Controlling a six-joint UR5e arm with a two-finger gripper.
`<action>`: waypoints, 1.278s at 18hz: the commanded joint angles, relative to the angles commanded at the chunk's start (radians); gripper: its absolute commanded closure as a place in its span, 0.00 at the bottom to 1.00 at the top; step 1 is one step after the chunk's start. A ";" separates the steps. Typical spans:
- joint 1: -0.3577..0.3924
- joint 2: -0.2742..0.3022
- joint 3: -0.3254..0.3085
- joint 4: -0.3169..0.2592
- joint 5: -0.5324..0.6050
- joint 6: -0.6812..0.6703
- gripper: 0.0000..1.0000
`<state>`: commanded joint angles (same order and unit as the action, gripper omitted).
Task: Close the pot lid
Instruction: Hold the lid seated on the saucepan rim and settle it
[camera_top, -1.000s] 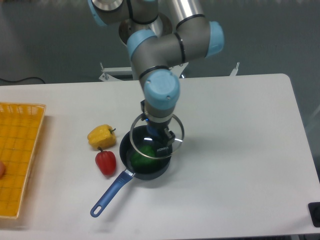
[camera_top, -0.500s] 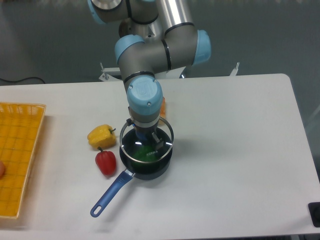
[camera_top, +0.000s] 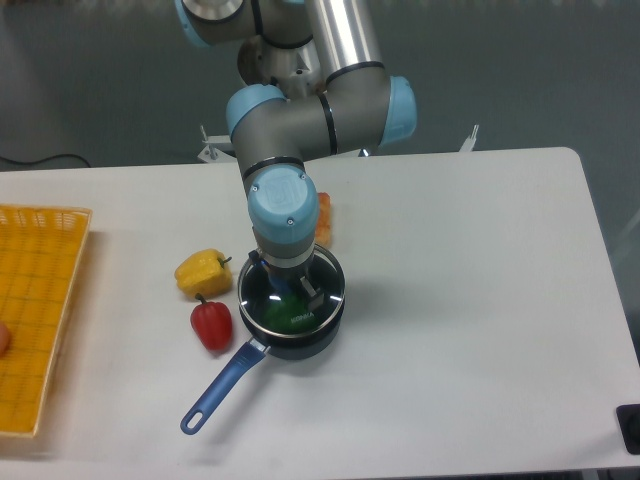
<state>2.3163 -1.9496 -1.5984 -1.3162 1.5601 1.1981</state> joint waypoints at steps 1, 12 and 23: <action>0.000 -0.002 0.003 0.000 0.000 -0.003 0.39; -0.002 -0.015 0.009 0.000 0.002 -0.018 0.39; -0.014 -0.031 0.009 0.029 0.003 -0.040 0.39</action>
<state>2.3025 -1.9804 -1.5892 -1.2870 1.5631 1.1582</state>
